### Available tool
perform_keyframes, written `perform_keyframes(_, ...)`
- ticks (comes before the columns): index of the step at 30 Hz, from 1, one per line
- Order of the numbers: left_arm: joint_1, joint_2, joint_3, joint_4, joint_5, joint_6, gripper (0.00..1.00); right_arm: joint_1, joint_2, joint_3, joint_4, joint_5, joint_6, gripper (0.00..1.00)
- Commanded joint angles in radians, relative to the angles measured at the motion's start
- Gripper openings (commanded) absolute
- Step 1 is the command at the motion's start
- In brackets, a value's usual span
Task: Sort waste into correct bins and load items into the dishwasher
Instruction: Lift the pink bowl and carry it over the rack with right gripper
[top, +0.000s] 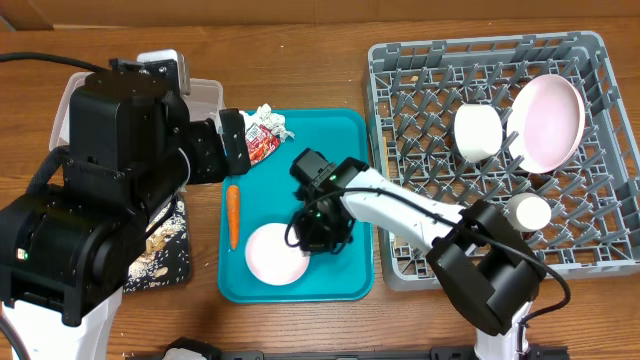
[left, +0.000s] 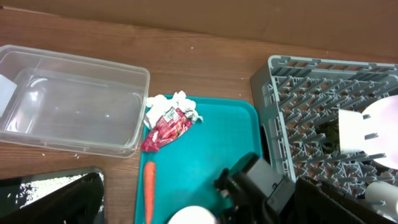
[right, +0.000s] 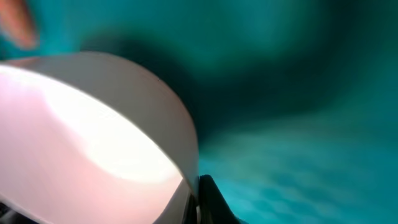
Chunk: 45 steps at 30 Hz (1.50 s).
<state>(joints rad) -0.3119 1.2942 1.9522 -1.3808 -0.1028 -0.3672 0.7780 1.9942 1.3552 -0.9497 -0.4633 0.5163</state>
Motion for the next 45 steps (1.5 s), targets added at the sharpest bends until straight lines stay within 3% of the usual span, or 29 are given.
perform_keyframes(1,0.006,-0.002,0.009,-0.005,-0.013,-0.010,1.00,-0.054,-0.081,0.075,-0.080,0.223,0.014,0.04)
perform_keyframes(7,0.006,-0.002,0.009,0.003,-0.013,-0.010,1.00,-0.177,-0.208,0.296,-0.324,0.558,0.008,0.04)
perform_keyframes(10,0.006,-0.002,0.009,0.005,-0.013,-0.004,1.00,-0.274,-0.248,0.378,-0.394,0.583,0.007,0.04)
perform_keyframes(13,0.006,-0.002,0.009,0.001,-0.027,0.001,1.00,-0.377,-0.275,0.416,-0.443,0.663,-0.006,0.04)
perform_keyframes(21,0.006,-0.002,0.009,0.003,-0.061,0.001,1.00,-0.550,-0.292,0.419,-0.488,1.211,0.120,0.04)
perform_keyframes(24,0.006,-0.001,0.009,0.009,-0.061,0.001,1.00,-0.550,-0.292,0.419,-0.498,1.348,0.185,0.04)
perform_keyframes(36,0.006,0.000,0.009,0.002,-0.061,0.001,1.00,-0.353,-0.263,0.417,-0.476,1.563,0.184,0.04)
perform_keyframes(45,0.006,0.000,0.009,0.000,-0.062,0.001,1.00,-0.314,-0.155,0.406,-0.530,1.502,0.189,0.04)
